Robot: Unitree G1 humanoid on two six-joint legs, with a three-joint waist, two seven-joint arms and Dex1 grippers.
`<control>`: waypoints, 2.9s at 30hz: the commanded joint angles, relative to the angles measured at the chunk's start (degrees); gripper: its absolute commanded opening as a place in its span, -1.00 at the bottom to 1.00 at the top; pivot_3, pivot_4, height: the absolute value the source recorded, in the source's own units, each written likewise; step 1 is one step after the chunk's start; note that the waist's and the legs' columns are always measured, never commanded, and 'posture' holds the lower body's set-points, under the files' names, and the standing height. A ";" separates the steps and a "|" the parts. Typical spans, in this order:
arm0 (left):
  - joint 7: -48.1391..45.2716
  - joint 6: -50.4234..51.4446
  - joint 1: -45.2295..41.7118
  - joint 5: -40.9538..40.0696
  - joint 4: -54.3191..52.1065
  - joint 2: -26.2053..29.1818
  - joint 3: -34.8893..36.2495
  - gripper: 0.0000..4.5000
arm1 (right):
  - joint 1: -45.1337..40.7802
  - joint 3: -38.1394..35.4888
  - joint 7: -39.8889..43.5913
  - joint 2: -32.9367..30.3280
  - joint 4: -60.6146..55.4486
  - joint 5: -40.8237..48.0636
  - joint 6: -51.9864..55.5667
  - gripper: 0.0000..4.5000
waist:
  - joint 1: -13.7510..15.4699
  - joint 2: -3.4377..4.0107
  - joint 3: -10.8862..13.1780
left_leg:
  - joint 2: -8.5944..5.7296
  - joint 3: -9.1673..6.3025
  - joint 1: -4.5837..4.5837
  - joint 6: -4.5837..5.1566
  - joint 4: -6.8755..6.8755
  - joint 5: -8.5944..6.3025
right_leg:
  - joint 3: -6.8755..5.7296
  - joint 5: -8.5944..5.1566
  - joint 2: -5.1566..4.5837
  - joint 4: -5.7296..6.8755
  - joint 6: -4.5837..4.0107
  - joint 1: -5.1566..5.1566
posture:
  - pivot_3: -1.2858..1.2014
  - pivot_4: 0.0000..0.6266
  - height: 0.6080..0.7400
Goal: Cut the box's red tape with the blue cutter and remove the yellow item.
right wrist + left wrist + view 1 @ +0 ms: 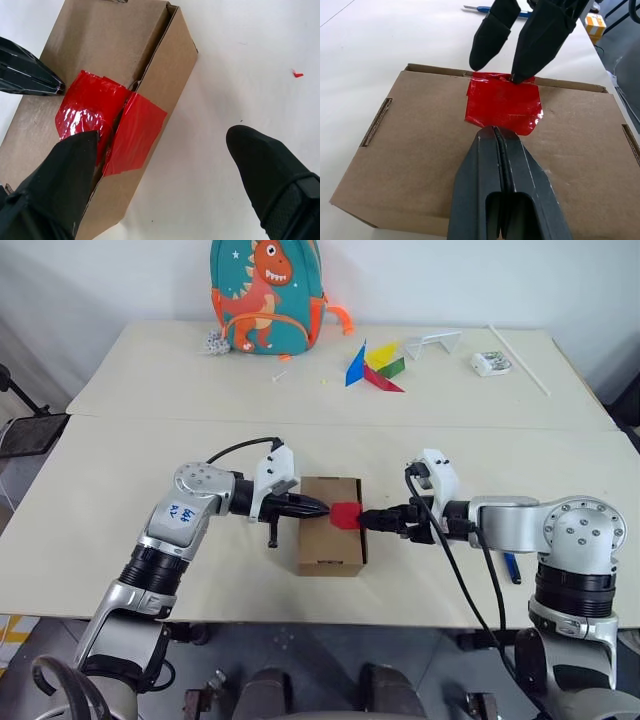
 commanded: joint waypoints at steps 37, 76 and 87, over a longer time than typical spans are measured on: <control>0.11 0.22 2.26 1.46 -0.05 0.37 -1.70 -1.00 | -0.52 8.13 11.60 -8.77 -1.70 -21.06 0.43 0.91 | -0.72 0.07 -0.07 | 0.00 0.02 0.05 0.02 0.00 0.00 | 0.02 0.00 0.00 -0.15 0.00 0.11 | 0.03 -0.52 1.00; -1.01 -0.46 1.21 1.71 -0.76 2.33 -0.93 -1.00 | -3.54 -1.89 34.45 2.19 32.13 -17.94 -0.27 0.84 | -1.37 0.07 -0.07 | 0.04 0.12 0.12 0.00 -0.04 0.01 | 0.03 0.00 0.02 -0.20 0.00 0.15 | 0.03 -0.52 1.00; -1.02 -0.56 1.32 1.54 -0.54 2.71 -0.94 -1.00 | -3.17 -4.14 35.10 3.86 32.00 -20.89 -0.26 -0.10 | -1.28 0.08 -0.08 | 0.04 0.11 0.11 0.00 -0.05 0.01 | 0.03 0.00 0.01 -0.20 0.00 0.15 | 0.03 -0.52 1.00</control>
